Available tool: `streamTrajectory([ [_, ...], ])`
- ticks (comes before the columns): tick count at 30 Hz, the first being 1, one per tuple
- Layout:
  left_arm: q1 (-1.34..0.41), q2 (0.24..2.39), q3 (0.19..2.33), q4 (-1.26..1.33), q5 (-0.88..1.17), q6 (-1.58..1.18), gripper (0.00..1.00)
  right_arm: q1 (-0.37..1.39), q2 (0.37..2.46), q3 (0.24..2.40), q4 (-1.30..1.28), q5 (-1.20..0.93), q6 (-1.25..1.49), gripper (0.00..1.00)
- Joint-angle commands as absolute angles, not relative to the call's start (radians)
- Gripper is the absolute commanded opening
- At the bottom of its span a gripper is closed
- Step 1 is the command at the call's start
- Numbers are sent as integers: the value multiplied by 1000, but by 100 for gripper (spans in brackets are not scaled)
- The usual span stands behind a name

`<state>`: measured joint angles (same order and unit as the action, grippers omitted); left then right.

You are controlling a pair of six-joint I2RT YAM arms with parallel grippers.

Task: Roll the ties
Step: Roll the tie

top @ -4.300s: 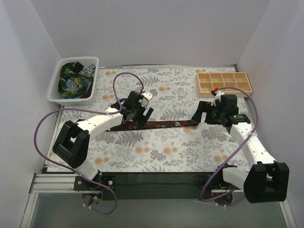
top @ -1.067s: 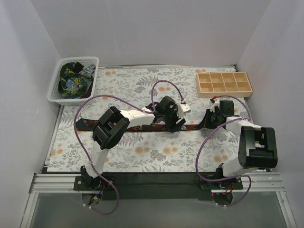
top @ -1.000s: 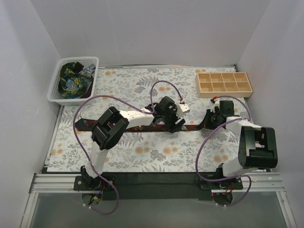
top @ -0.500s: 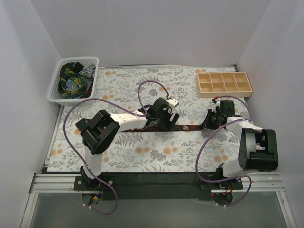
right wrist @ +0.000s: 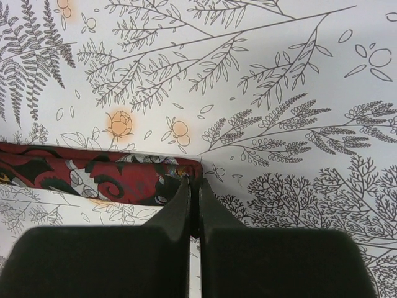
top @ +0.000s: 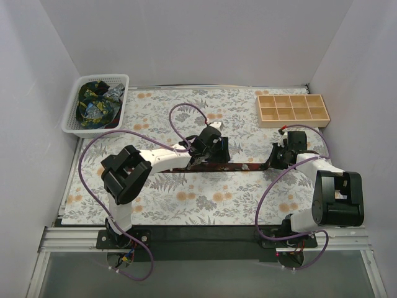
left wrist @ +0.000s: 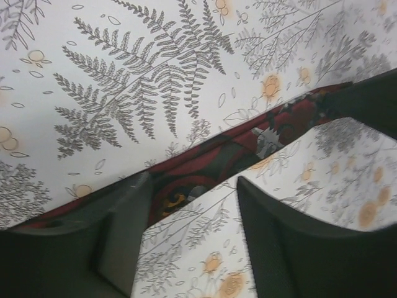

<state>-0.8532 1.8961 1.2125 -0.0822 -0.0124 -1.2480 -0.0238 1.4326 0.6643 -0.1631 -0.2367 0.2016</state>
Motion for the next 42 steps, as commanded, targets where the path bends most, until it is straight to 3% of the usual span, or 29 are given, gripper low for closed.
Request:
streamTrajectory([
  [1,-873,1896,1267,-100,-26,-1351,44,-12,1407,689,-176,-199,179,1],
  [5,-899,1910,1296,-94,-2,-1374,26,-6,1408,692,-181,-190,176,1],
  [12,-933,2019,1403,-77,104,-1411,17,-2,1410,698,-184,-169,175,1],
  [42,-956,2180,1470,-21,89,-1427,11,48,1401,706,-198,-129,170,1],
])
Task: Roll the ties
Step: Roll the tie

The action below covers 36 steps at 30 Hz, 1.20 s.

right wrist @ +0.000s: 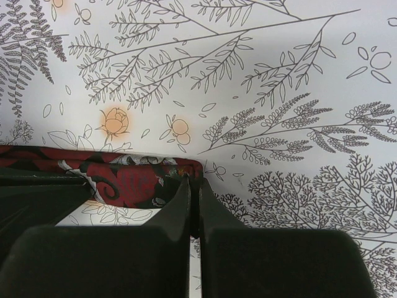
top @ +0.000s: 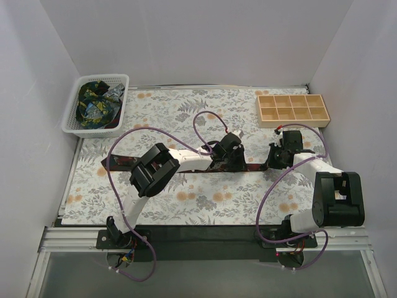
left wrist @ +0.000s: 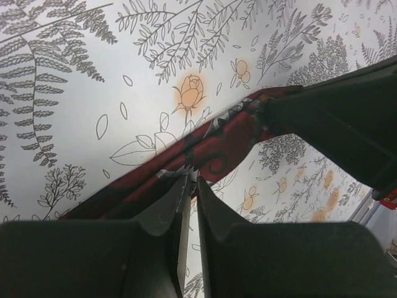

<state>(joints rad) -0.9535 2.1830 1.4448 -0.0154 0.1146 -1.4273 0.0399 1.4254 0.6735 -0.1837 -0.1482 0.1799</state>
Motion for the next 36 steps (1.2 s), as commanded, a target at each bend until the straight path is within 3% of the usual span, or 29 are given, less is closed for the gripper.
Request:
streamTrajectory([
  [1,-956,2190,1474,-28,86,-1425,10,48,1399,706,-198,-127,170,1],
  [19,-956,2215,1465,-61,52,-1456,7,179,1325,762,-285,72,195,4],
  [36,-956,2211,1454,-48,37,-1471,6,284,1330,767,-244,-119,295,11],
])
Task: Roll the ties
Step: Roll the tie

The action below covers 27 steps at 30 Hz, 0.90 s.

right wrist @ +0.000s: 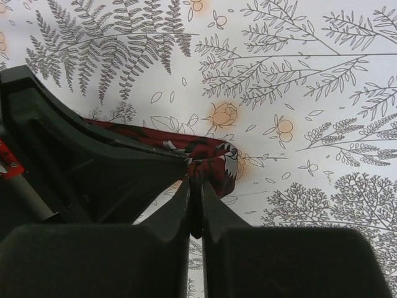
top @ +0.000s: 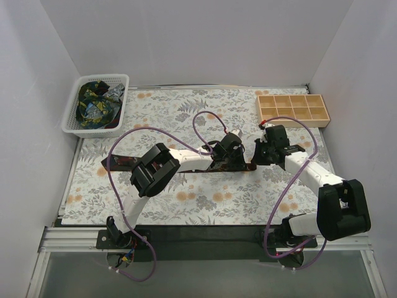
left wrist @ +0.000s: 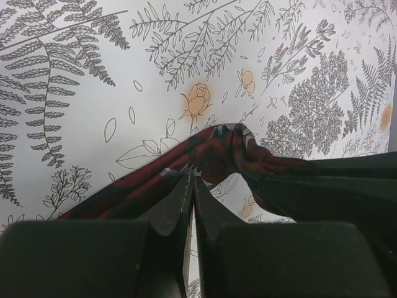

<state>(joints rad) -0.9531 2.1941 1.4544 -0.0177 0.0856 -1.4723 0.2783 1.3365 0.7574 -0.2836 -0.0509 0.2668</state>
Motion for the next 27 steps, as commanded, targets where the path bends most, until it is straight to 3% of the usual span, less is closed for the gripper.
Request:
streamTrajectory([
  [1,-956,2206,1450,-43,35,-1471,6,285,1335,761,-224,-129,301,11],
  [19,-956,2181,1405,-6,29,-1477,4,278,1457,632,-12,-233,379,11],
  [27,-956,2126,1376,48,31,-1473,8,259,1474,614,18,-239,385,11],
])
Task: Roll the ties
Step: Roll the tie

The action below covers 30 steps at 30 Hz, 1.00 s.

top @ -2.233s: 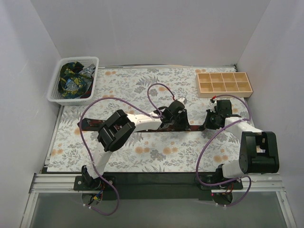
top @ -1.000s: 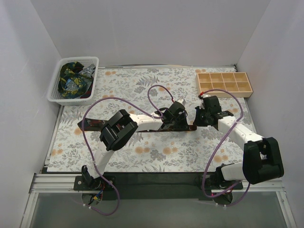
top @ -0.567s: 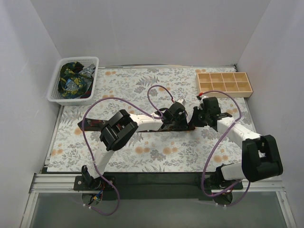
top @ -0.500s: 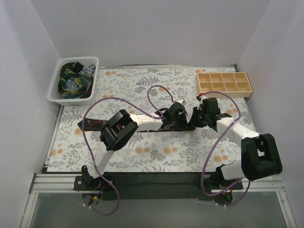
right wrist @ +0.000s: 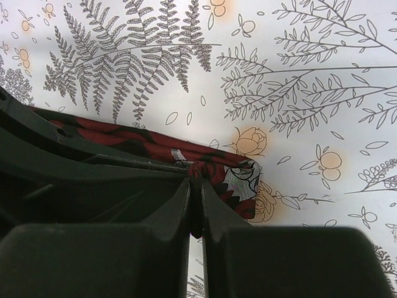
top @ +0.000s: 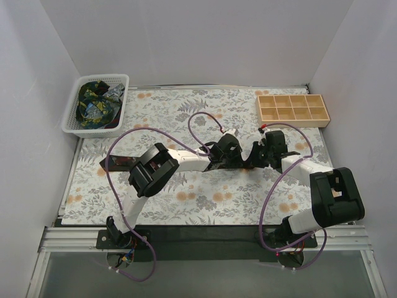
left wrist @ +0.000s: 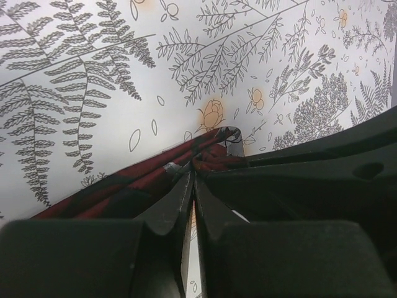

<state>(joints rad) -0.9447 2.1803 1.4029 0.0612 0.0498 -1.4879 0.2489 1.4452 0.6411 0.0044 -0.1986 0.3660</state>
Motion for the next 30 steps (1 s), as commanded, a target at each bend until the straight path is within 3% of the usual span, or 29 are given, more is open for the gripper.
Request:
streamTrajectory([
  [1,-954,2115,1368,51,31,-1473,9,261,1474,614,17,-236,385,11],
  [10,-956,1991,1299,58,34,-1474,24,258,1457,638,0,-224,382,11],
  [16,-937,1908,1255,25,-67,-1439,25,258,1448,680,-63,-221,371,11],
  [24,-877,1965,1235,-11,-28,-1448,11,256,1451,713,-86,-233,377,11],
  [30,-879,1997,1241,-23,-2,-1450,8,258,1454,719,-89,-242,393,12],
])
